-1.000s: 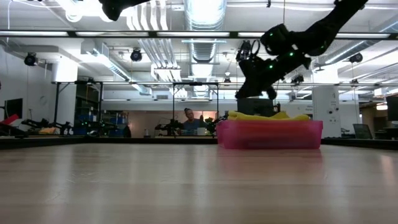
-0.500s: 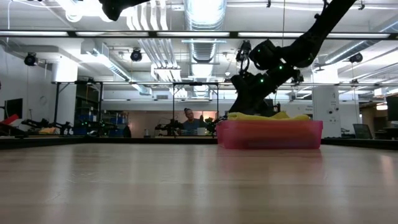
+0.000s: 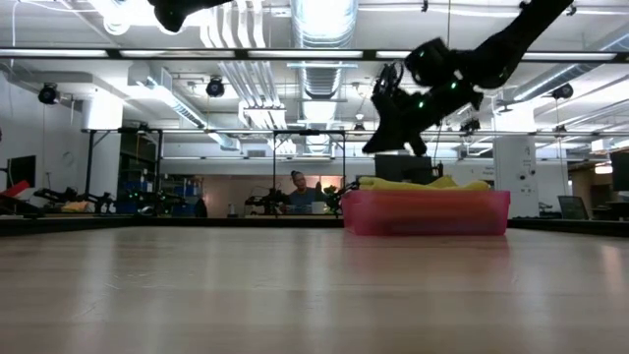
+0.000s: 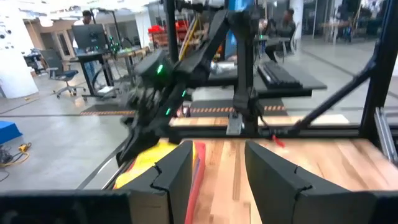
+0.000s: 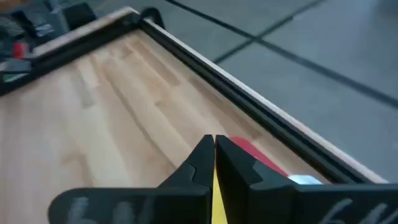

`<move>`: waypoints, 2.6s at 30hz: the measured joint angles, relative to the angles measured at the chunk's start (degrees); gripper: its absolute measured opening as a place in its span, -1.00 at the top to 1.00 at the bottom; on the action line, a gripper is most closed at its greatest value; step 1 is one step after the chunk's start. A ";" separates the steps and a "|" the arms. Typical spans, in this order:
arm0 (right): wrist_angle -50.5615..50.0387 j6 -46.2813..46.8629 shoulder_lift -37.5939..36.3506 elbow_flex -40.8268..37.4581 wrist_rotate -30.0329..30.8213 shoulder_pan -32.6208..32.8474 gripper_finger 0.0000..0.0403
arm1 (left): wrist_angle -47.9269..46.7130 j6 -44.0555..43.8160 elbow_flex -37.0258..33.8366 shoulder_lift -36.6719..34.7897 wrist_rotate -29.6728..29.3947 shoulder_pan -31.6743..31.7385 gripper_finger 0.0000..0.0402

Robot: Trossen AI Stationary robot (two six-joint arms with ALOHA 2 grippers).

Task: Fold microfiber towels
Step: Return to Home Position

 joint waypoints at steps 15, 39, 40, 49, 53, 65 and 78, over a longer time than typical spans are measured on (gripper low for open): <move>0.16 -21.84 -31.26 -17.78 -0.40 20.87 0.96 | -8.63 2.95 -7.37 -11.35 9.67 0.00 0.34; -0.51 -27.42 -66.67 -37.88 -0.24 26.11 0.96 | -3.88 2.46 -23.25 -33.45 11.31 0.00 0.34; -1.32 -27.66 -67.58 -38.05 -0.24 26.11 0.96 | -3.66 2.30 -23.55 -34.61 11.31 0.00 0.34; -3.78 -26.87 -76.14 -40.13 -3.66 26.11 0.96 | 6.16 1.29 -31.19 -41.17 12.11 0.02 0.34; -4.06 -26.30 -80.05 -41.87 -5.17 26.11 0.96 | 14.41 1.20 -36.43 -41.31 12.47 0.02 0.34; -0.21 -20.17 -81.00 -47.18 -12.58 26.11 0.96 | 16.80 1.27 -36.65 -36.74 12.41 0.00 0.34; -0.16 5.90 -80.68 -47.20 -15.18 26.09 0.96 | 16.30 1.27 -36.72 -32.60 12.33 0.00 0.34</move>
